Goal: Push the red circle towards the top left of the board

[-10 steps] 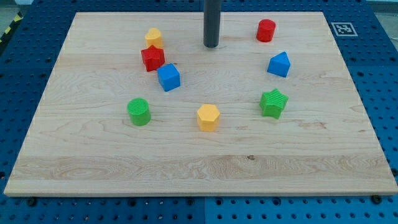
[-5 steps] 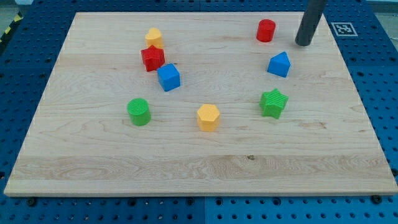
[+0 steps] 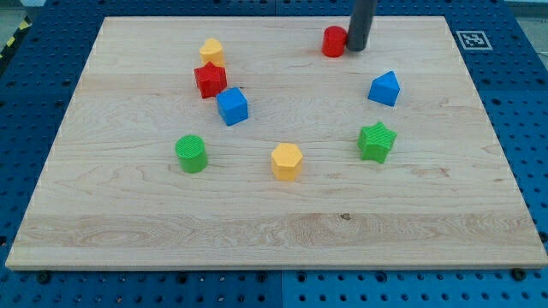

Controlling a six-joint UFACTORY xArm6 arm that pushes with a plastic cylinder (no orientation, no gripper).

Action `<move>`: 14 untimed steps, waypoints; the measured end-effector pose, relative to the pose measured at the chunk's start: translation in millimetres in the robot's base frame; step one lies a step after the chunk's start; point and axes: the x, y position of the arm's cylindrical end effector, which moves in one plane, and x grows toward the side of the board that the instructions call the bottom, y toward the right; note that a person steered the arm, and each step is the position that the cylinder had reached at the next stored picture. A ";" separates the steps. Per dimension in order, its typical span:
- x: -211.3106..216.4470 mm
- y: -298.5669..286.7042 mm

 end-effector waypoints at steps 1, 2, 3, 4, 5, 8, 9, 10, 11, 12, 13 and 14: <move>0.0 -30.4; 0.0 -57.3; -0.1 -82.5; -0.1 -96.3; -10.8 -90.5; -31.1 -108.0; -28.3 -109.6; -27.9 -92.8; -24.3 -87.3; -11.7 -84.9; -10.9 -87.6; -10.9 -105.5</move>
